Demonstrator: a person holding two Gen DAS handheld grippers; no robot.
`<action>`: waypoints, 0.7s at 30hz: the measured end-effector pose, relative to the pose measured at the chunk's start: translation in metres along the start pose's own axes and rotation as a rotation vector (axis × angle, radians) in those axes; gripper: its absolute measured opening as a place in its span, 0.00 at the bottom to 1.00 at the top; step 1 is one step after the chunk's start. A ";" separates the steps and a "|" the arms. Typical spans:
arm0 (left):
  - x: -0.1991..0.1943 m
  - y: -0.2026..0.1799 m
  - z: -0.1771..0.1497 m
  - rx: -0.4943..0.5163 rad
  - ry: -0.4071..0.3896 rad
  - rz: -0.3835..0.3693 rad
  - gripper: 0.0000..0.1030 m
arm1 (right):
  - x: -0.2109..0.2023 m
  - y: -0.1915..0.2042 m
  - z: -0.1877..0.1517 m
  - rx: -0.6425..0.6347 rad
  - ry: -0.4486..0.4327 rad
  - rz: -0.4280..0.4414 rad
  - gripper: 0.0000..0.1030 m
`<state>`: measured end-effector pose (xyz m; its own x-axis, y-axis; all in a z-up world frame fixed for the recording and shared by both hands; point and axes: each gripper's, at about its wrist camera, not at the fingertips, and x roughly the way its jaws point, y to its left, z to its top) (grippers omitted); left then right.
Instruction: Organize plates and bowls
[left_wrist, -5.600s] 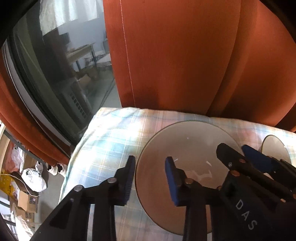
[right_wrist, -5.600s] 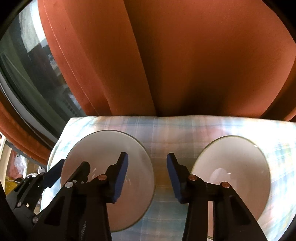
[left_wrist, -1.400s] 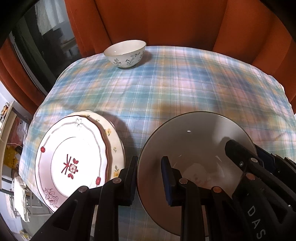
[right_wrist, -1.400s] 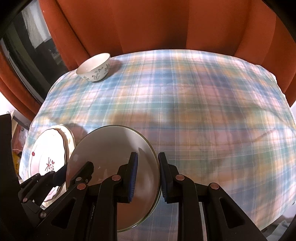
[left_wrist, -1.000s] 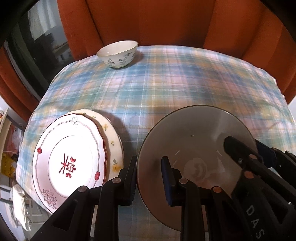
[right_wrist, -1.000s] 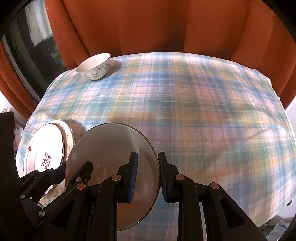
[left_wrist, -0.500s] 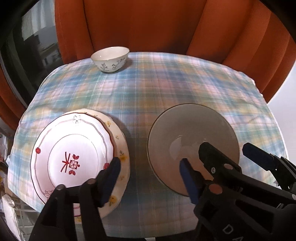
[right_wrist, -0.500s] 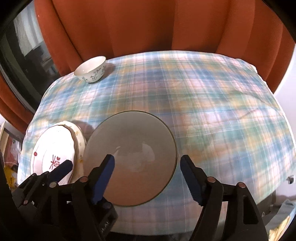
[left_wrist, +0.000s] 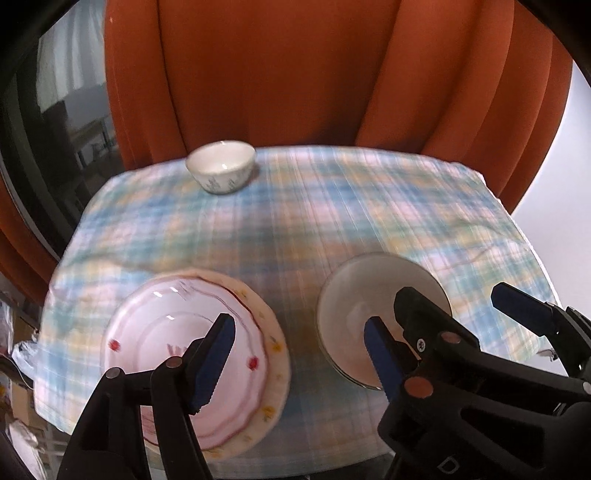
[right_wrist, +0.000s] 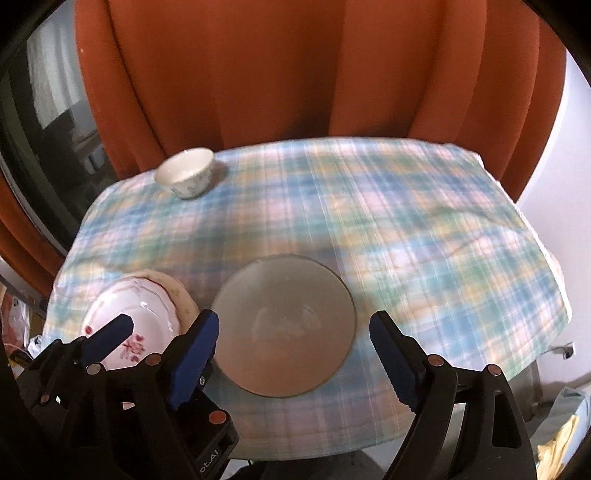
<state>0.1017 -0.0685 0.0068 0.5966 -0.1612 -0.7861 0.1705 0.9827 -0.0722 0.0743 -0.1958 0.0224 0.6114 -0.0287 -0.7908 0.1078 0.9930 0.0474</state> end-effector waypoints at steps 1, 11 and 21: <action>-0.003 0.002 0.002 0.000 -0.007 0.006 0.72 | -0.003 0.003 0.003 0.000 -0.009 0.004 0.84; -0.018 0.042 0.038 -0.039 -0.077 0.051 0.72 | -0.013 0.045 0.043 -0.050 -0.081 0.095 0.84; 0.001 0.074 0.091 -0.104 -0.091 0.128 0.72 | 0.014 0.082 0.101 -0.112 -0.080 0.159 0.84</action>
<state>0.1858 -0.0042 0.0564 0.6776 -0.0368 -0.7345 0.0093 0.9991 -0.0414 0.1710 -0.1263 0.0775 0.6748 0.1245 -0.7274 -0.0800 0.9922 0.0956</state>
